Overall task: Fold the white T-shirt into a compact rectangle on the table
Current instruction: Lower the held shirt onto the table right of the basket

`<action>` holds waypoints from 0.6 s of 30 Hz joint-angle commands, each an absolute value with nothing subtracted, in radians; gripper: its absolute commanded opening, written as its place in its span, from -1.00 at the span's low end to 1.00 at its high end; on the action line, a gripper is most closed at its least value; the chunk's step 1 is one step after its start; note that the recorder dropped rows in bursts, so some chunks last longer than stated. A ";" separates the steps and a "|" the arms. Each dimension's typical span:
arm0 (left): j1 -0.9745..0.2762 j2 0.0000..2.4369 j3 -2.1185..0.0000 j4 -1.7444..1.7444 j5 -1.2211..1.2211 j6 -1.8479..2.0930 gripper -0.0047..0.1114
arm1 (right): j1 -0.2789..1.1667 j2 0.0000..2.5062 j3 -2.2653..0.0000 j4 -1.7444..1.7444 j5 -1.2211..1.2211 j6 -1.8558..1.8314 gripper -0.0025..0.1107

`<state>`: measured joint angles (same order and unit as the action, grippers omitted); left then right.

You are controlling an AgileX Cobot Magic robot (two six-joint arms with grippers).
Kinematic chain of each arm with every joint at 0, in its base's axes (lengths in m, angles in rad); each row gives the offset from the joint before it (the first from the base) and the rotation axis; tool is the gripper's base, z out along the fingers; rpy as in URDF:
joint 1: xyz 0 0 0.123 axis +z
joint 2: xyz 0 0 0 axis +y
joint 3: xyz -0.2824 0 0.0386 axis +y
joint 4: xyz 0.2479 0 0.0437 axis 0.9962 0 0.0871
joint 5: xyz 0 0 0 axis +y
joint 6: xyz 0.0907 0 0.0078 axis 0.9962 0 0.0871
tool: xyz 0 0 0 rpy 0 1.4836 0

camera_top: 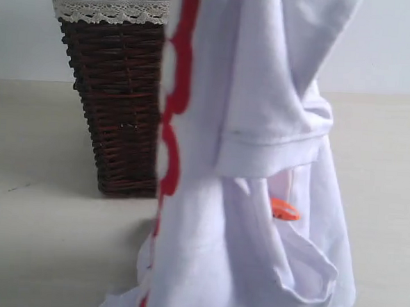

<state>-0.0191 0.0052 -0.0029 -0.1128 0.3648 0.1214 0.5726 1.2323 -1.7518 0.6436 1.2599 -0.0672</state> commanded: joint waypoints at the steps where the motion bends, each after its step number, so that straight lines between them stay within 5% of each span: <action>1: -0.016 0.000 0.000 -0.112 0.355 0.124 -0.92 | 0.570 1.266 -1.752 0.891 1.197 -0.181 -0.96; 8: -0.016 0.000 0.000 -0.112 0.355 0.124 -0.92 | 0.570 1.266 -1.804 0.958 1.221 -0.298 -0.96; 18: -0.016 0.000 0.000 -0.112 0.355 0.124 -0.92 | 0.570 1.181 -1.705 -0.062 1.221 0.050 -0.96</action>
